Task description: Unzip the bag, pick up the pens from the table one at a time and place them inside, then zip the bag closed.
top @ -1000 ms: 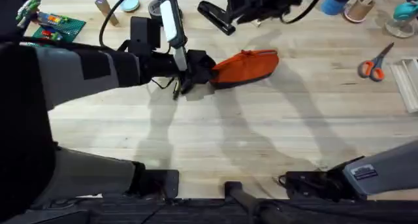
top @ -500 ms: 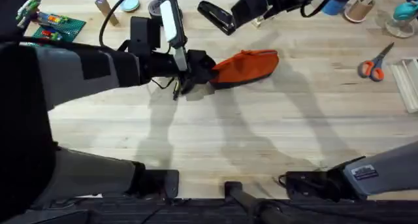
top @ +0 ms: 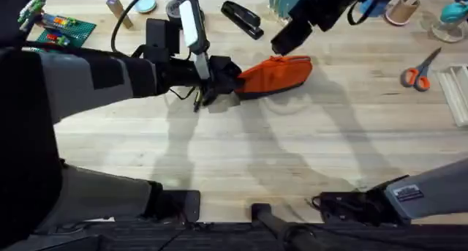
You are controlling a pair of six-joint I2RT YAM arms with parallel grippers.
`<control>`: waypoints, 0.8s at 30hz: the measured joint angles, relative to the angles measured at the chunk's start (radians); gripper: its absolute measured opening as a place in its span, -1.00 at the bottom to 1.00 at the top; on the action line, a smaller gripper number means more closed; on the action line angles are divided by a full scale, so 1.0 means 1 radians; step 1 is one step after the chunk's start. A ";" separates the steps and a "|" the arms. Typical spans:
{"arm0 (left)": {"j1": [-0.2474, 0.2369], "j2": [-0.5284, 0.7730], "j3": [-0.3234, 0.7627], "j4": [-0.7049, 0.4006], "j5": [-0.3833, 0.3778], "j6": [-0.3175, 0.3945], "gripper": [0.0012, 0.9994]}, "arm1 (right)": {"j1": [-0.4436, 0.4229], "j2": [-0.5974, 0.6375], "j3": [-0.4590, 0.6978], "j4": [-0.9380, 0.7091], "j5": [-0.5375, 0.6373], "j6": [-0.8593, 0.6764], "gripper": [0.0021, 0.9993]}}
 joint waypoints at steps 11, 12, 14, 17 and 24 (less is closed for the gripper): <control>0.000 0.000 0.000 0.000 0.000 0.000 -0.92 | 0.000 0.035 0.002 -0.019 -0.061 -0.096 0.99; 0.000 0.000 0.000 0.000 0.000 0.000 -0.92 | 0.000 0.044 0.002 -0.019 -0.062 -0.097 0.99; 0.000 0.000 0.000 0.000 0.000 0.000 -0.92 | 0.000 0.064 0.002 -0.019 -0.062 -0.100 0.99; 0.000 0.000 0.000 0.000 0.000 0.000 -0.92 | 0.000 0.083 0.002 -0.019 -0.062 -0.100 0.99; 0.000 0.000 0.000 0.000 0.000 0.000 -0.92 | 0.000 0.110 0.003 -0.039 -0.063 -0.100 0.99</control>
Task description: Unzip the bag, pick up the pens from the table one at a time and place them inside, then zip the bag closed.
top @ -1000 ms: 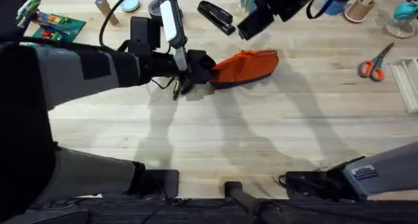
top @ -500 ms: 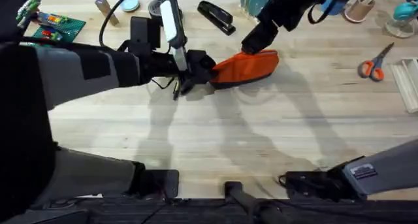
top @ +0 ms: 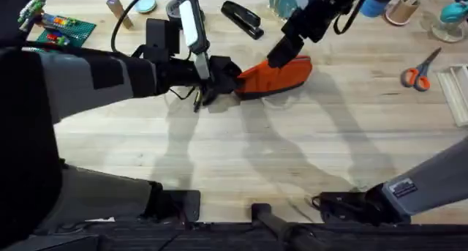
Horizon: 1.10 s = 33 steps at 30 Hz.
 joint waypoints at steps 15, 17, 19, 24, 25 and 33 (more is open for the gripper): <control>0.000 0.000 0.000 0.000 0.000 0.000 -0.92 | 0.000 0.071 0.001 -0.005 -0.025 0.000 0.99; 0.000 0.000 0.000 0.000 0.000 0.000 -0.92 | 0.000 0.076 0.001 -0.006 -0.026 0.000 0.95; 0.000 0.000 0.000 0.000 0.000 0.000 -0.92 | 0.000 0.083 0.001 -0.006 -0.026 0.001 0.92; 0.000 0.000 0.000 0.000 0.000 0.000 -0.92 | 0.000 0.088 0.001 -0.006 -0.029 0.001 0.89; 0.000 0.000 0.000 0.000 0.000 0.000 -0.92 | 0.000 0.088 0.001 -0.005 -0.029 0.001 0.87; 0.000 0.000 0.000 0.000 0.000 0.000 -0.92 | 0.000 0.088 0.001 -0.008 -0.060 0.001 0.44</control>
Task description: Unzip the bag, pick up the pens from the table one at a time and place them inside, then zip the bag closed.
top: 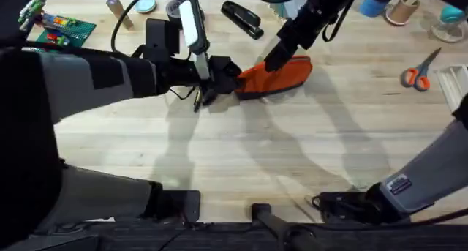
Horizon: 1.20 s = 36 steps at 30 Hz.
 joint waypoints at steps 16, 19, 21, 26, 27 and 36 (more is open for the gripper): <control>0.000 0.000 0.000 -0.002 0.000 0.000 -0.92 | 0.000 0.011 0.000 -0.019 -0.002 0.000 0.03; 0.000 0.000 0.000 -0.002 0.001 0.000 -0.92 | 0.000 0.012 0.000 -0.019 0.005 -0.001 -0.03; 0.000 0.000 0.000 -0.002 0.001 0.000 -0.92 | 0.000 0.013 0.000 -0.018 0.013 -0.001 -0.12; 0.000 0.000 0.000 -0.003 0.003 0.000 -0.92 | 0.000 0.013 0.000 -0.016 0.024 -0.004 -0.37; 0.000 0.000 0.000 -0.003 0.003 0.000 -0.92 | 0.000 0.013 0.000 -0.015 0.025 -0.004 -0.40; 0.000 0.000 0.000 -0.003 0.004 0.000 -0.92 | -0.002 0.013 0.000 0.003 0.044 -0.006 -0.91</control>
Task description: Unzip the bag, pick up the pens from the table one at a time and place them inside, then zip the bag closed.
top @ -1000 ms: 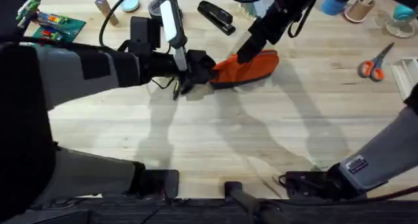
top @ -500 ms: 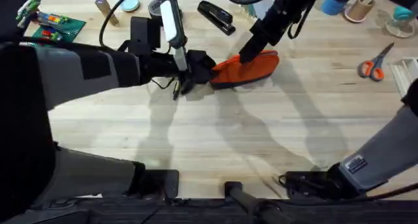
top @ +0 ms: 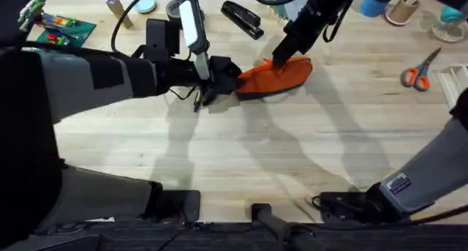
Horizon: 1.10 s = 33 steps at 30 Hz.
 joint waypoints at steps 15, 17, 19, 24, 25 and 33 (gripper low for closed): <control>0.000 0.000 0.000 0.000 0.000 0.000 -0.92 | -0.002 0.000 0.002 0.003 0.002 -0.001 -0.95; 0.000 0.000 0.000 0.000 0.000 0.000 -0.92 | -0.002 0.000 0.010 0.001 0.002 -0.001 -0.95; 0.000 0.000 0.000 0.000 -0.001 0.000 -0.92 | -0.002 0.000 0.021 -0.002 0.002 -0.001 -0.94; 0.000 0.000 0.000 0.001 -0.001 0.000 -0.92 | -0.002 0.000 0.045 -0.007 -0.007 -0.001 -0.94; 0.000 0.000 0.000 0.001 -0.001 0.000 -0.92 | -0.002 0.000 0.048 -0.009 -0.009 -0.001 -0.94; 0.000 0.000 0.000 0.000 -0.001 0.000 -0.92 | -0.002 0.000 0.050 -0.036 -0.022 -0.002 -0.94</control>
